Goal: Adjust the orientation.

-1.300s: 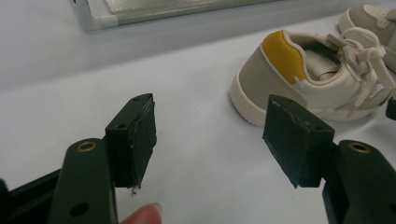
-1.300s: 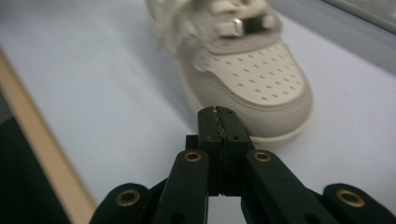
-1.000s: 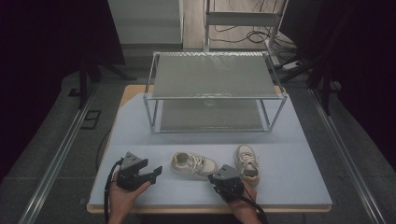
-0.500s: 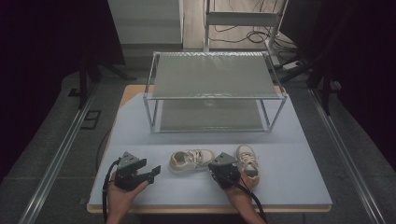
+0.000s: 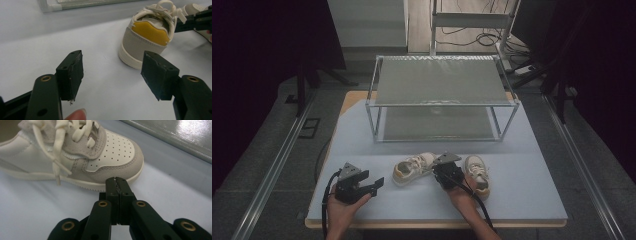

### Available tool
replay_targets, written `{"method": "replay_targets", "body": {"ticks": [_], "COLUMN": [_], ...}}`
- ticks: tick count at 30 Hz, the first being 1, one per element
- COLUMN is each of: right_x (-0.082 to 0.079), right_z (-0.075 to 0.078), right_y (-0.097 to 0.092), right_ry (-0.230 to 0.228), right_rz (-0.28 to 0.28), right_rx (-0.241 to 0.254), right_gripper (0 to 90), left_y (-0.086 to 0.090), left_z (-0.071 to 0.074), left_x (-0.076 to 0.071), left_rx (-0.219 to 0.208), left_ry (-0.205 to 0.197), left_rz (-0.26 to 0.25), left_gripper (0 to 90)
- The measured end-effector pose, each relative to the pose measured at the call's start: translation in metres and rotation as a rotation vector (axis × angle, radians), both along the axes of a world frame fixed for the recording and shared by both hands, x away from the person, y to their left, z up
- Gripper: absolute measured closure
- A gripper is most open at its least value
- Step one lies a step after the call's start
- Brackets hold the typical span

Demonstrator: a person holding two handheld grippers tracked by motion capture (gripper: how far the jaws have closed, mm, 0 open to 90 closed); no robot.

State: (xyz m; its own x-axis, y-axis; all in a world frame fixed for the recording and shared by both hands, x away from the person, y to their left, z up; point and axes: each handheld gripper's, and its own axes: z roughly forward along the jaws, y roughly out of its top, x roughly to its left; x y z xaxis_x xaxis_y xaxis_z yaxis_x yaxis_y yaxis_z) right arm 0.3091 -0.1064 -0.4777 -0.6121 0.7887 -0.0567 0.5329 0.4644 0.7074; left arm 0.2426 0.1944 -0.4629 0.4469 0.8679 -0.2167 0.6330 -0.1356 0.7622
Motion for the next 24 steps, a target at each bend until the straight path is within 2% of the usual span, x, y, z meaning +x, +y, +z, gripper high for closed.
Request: {"method": "replay_targets", "body": {"ticks": [6, 16, 19, 20, 24], "right_x": [0.014, 0.035, 0.036, 0.033, 0.017], "right_z": [0.0, -0.001, -0.002, 0.0, 0.008], "right_y": [0.003, 0.007, 0.006, 0.004, -0.001], "right_ry": [0.019, 0.023, 0.027, 0.032, -0.008], "right_rz": [-0.003, -0.004, -0.004, 0.0, 0.022], "right_rx": [0.02, 0.035, 0.041, 0.062, 0.076], "right_gripper": [88.9, 88.8, 87.0, 86.5, 86.3], "left_y": [0.001, 0.002, 0.002, 0.002, 0.002], "left_z": [0.0, -0.002, -0.002, -0.002, -0.002], "left_x": [0.0, 0.001, 0.001, 0.001, 0.001], "left_rx": [-0.002, -0.002, 0.0, 0.001, 0.002], "left_ry": [-0.002, 0.007, 0.009, 0.009, 0.009], "left_rz": [0.002, 0.004, 0.005, 0.004, 0.005], "left_gripper": [33.9, 33.9, 33.9, 33.9, 33.9]}}
